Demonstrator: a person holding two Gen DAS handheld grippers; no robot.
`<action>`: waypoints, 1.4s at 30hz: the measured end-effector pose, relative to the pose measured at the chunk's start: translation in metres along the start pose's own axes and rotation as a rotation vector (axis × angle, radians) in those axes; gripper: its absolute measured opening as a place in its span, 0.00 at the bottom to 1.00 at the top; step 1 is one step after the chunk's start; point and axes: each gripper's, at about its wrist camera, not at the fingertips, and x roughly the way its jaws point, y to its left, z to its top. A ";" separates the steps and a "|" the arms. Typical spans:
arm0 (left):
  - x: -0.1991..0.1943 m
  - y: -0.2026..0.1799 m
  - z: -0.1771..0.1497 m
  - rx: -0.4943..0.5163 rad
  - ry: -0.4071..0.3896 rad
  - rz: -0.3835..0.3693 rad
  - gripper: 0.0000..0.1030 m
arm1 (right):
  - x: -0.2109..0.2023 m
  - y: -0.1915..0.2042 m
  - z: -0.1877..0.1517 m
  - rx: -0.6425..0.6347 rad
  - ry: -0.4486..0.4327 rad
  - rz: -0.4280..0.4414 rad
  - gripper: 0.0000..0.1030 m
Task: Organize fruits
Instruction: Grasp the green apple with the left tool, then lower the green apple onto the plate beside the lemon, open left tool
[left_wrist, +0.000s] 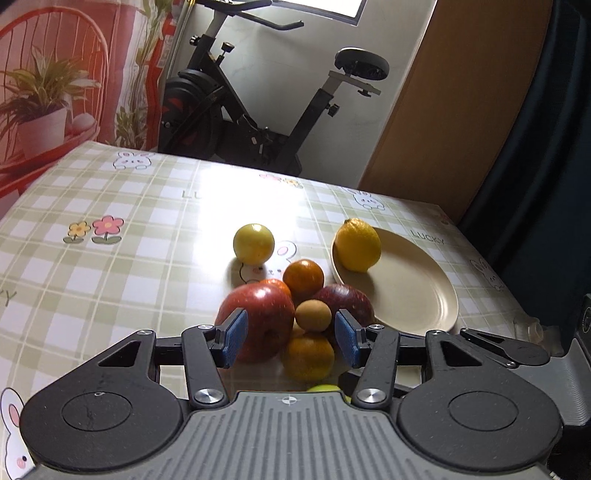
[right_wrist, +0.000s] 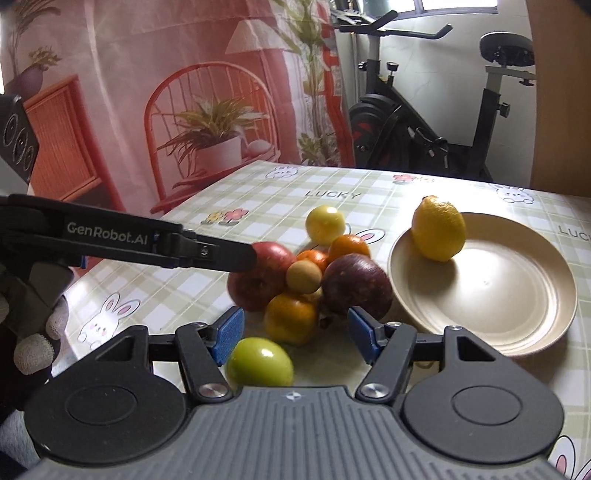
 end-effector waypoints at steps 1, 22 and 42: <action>0.000 0.001 -0.001 0.001 0.005 -0.001 0.53 | 0.001 0.003 -0.001 -0.013 0.010 0.006 0.64; 0.024 -0.009 -0.040 0.045 0.170 -0.079 0.53 | 0.022 0.005 -0.020 -0.001 0.140 0.050 0.50; 0.034 -0.013 -0.048 0.038 0.200 -0.114 0.49 | 0.024 0.000 -0.023 0.032 0.167 0.056 0.48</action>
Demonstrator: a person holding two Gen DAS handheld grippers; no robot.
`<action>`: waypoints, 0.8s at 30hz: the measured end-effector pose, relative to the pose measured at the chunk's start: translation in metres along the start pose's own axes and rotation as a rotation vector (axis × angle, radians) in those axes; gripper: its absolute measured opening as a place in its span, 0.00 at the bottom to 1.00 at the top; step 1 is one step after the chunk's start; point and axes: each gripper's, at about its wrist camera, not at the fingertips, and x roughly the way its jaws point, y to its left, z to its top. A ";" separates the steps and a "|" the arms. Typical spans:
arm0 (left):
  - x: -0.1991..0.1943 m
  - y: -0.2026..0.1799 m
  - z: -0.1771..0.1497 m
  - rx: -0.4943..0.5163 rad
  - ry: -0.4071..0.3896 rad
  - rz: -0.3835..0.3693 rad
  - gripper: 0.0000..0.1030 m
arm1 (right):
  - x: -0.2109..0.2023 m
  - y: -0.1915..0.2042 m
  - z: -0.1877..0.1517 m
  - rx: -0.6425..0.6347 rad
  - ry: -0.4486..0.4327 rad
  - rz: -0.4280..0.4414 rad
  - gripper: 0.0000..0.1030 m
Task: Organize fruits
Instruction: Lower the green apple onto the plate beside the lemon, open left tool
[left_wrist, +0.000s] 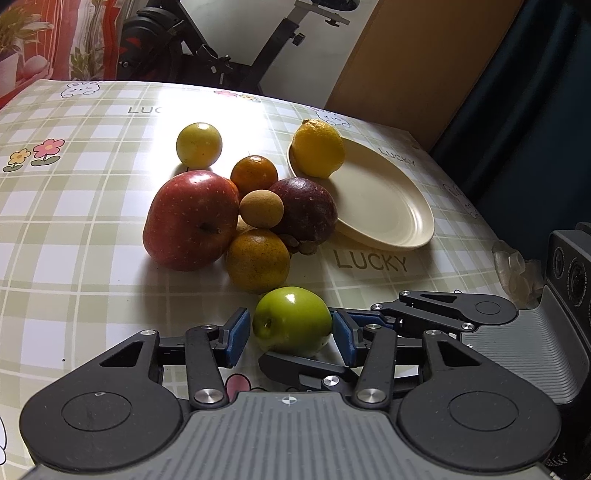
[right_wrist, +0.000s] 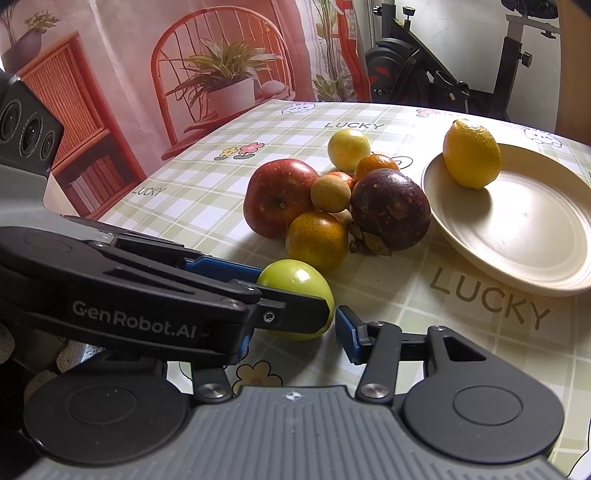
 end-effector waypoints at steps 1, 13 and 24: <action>0.000 -0.001 0.000 0.001 -0.001 0.003 0.49 | 0.000 0.000 0.000 -0.001 0.000 -0.001 0.48; -0.010 -0.029 0.027 0.081 -0.062 -0.041 0.49 | -0.038 -0.015 0.014 0.045 -0.108 -0.039 0.48; 0.014 -0.068 0.094 0.198 -0.124 -0.047 0.49 | -0.054 -0.061 0.059 0.065 -0.225 -0.108 0.48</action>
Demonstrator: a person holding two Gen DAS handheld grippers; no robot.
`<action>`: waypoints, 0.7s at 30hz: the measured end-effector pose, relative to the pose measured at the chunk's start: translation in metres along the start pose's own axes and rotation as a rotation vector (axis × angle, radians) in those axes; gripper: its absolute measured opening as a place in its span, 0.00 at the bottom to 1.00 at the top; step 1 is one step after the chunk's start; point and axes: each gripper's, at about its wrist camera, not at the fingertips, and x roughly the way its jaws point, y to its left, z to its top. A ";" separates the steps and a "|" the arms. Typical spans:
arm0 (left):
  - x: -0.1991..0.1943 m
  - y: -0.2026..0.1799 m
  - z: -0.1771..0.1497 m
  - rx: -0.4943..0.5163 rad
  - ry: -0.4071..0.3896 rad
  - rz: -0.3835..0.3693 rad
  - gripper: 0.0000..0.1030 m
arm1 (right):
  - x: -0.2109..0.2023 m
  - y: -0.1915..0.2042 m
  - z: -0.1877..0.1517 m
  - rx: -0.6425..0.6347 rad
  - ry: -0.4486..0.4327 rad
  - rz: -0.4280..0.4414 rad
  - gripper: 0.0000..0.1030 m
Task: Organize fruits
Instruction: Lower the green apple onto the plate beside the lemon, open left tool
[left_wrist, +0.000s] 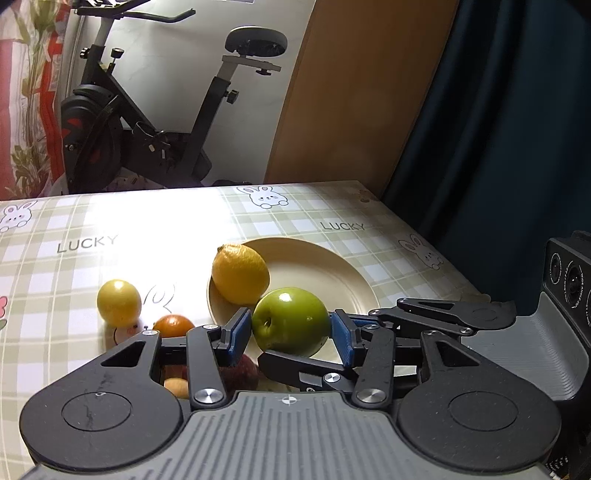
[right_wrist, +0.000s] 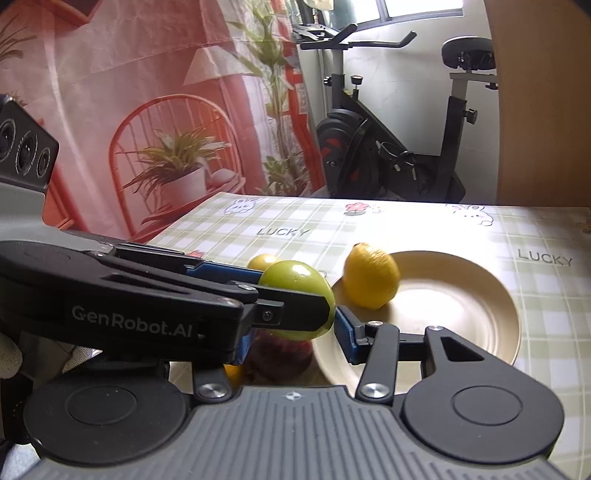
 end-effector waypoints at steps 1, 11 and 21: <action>0.006 0.000 0.004 0.004 0.009 0.004 0.49 | 0.004 -0.004 0.002 0.009 0.000 -0.003 0.48; 0.066 0.019 0.021 -0.040 0.139 0.050 0.49 | 0.055 -0.049 0.000 0.147 0.044 -0.010 0.48; 0.083 0.022 0.019 -0.018 0.186 0.087 0.49 | 0.071 -0.052 -0.005 0.174 0.078 -0.025 0.48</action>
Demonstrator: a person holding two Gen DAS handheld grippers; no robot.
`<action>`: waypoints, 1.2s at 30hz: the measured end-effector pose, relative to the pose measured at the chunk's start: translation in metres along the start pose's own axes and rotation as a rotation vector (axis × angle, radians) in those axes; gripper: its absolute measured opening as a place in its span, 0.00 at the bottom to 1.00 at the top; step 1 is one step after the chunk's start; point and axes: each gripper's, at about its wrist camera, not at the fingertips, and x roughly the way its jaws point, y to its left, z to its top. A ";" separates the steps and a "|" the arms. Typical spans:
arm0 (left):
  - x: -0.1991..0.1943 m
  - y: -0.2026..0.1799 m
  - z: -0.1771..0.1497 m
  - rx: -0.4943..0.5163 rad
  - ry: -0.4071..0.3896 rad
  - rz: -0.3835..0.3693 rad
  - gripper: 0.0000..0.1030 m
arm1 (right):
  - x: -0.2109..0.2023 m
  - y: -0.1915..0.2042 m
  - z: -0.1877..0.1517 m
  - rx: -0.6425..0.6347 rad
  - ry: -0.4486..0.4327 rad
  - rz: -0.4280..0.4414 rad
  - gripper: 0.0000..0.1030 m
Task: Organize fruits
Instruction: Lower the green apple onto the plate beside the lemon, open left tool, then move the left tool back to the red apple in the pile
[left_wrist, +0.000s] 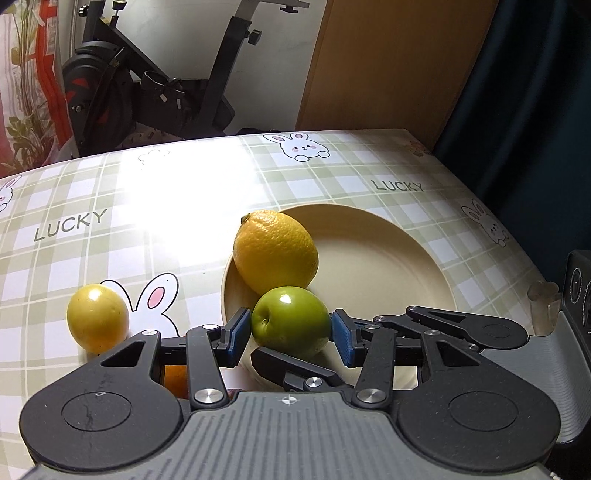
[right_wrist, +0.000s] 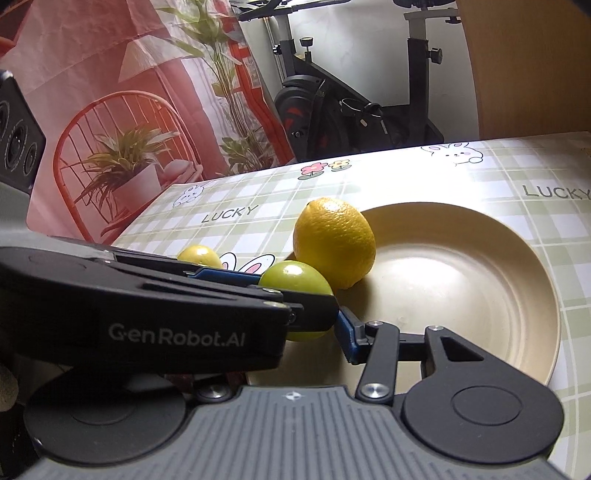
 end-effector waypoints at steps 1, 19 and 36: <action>0.001 0.000 0.000 -0.003 0.002 0.002 0.49 | 0.001 0.001 0.000 -0.002 0.002 -0.003 0.48; -0.052 0.024 -0.002 -0.081 -0.132 0.011 0.49 | -0.032 0.024 -0.005 0.007 -0.126 -0.083 0.53; -0.126 0.070 -0.067 -0.249 -0.277 0.149 0.48 | -0.049 0.077 -0.039 -0.159 -0.164 -0.047 0.53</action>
